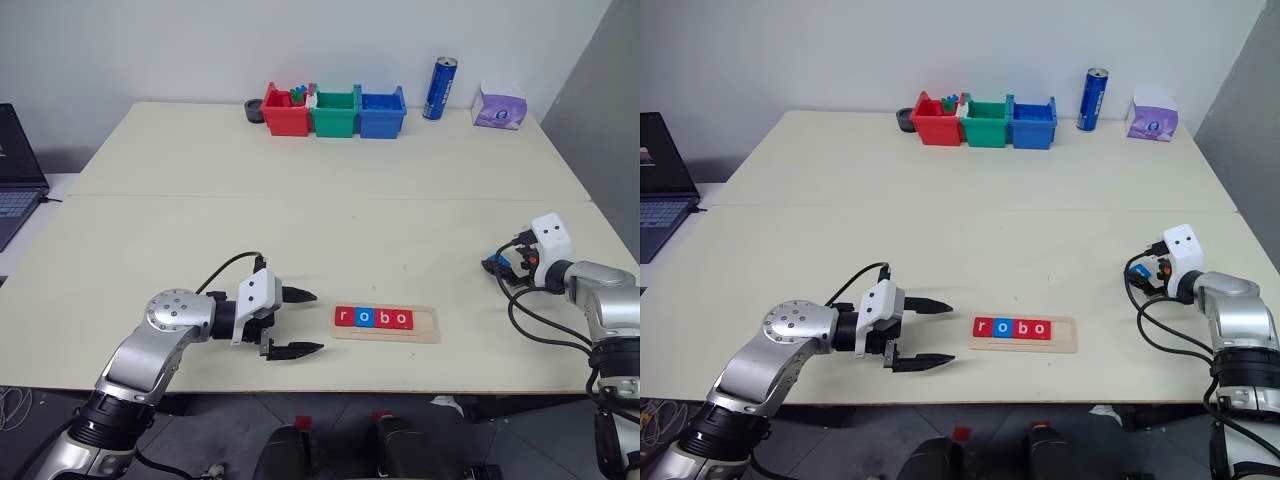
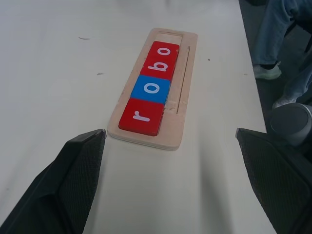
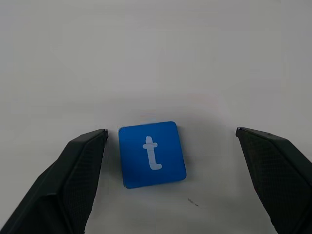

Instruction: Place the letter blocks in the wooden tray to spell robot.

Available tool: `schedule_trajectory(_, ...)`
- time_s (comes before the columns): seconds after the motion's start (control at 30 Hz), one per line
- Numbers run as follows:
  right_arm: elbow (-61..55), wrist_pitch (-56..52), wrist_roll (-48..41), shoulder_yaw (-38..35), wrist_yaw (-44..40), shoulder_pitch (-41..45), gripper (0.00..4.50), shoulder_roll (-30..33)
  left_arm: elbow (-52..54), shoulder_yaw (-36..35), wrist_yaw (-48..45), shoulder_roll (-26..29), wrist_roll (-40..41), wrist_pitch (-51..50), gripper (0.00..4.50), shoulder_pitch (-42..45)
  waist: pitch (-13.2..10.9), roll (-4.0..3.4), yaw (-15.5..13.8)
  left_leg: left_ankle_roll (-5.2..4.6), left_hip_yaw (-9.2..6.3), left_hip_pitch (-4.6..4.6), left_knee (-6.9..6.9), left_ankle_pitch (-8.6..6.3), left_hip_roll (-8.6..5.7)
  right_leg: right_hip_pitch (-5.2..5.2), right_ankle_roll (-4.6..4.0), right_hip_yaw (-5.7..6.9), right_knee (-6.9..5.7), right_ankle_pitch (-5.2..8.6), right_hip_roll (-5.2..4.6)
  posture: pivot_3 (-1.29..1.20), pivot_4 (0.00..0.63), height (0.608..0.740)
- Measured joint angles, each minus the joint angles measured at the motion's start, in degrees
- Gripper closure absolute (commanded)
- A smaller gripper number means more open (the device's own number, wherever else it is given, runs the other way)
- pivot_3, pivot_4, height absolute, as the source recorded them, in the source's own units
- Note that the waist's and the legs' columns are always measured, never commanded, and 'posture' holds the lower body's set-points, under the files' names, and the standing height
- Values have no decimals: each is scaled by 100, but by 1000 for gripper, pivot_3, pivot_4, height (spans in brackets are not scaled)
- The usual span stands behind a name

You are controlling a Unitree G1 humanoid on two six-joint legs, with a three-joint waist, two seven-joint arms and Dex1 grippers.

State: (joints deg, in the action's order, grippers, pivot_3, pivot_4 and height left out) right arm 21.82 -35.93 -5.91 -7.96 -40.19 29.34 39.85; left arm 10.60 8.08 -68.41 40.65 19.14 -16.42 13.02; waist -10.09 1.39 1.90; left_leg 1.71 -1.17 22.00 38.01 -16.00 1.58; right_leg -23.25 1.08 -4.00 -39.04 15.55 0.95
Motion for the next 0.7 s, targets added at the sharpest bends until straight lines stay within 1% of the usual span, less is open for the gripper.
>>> schedule_trajectory(0.1,102,-95,-11,39,-123,78,636,47,-8,0,-2,0,-3,76,0,-29,1,0,-1,0,-2,0,0,0,1,0,0,1,0,0,0,0,150,740)
schedule_trajectory(0.2,53,-178,-60,104,-220,72,1736,46,-64,0,-9,0,-7,133,0,-90,1,0,-1,0,-4,0,2,0,0,2,0,2,0,0,0,0,150,740)
schedule_trajectory(0.33,-444,-395,-195,45,-126,-225,3061,29,-168,2,-33,0,-20,219,0,-116,2,1,-22,0,-10,2,4,0,-1,5,1,2,0,0,-2,0,150,740)
schedule_trajectory(0.47,-1345,-776,-367,-406,383,-817,3042,-238,-253,11,-93,-13,-37,328,0,-119,2,1,-29,1,-19,8,3,0,1,4,1,1,1,0,-2,0,150,740)
schedule_trajectory(0.53,-2129,-1169,-479,-753,787,-1229,3042,-524,-343,35,-111,-30,-45,395,0,-95,4,-2,-28,1,-23,11,0,0,2,0,1,0,0,1,-2,0,150,740)
schedule_trajectory(0.6,-3141,-1611,-580,-1053,1223,-1728,3042,-957,-459,60,-137,-40,-62,452,0,-74,4,-5,-23,1,-28,13,-3,0,6,-3,1,2,-1,1,-1,0,150,740)
schedule_trajectory(0.7,-4867,-2468,-718,-1295,1930,-2465,3042,-1860,-581,74,-232,-40,-85,541,0,-41,6,-8,-17,2,-33,15,-4,0,10,-5,3,4,-4,4,0,0,150,740)
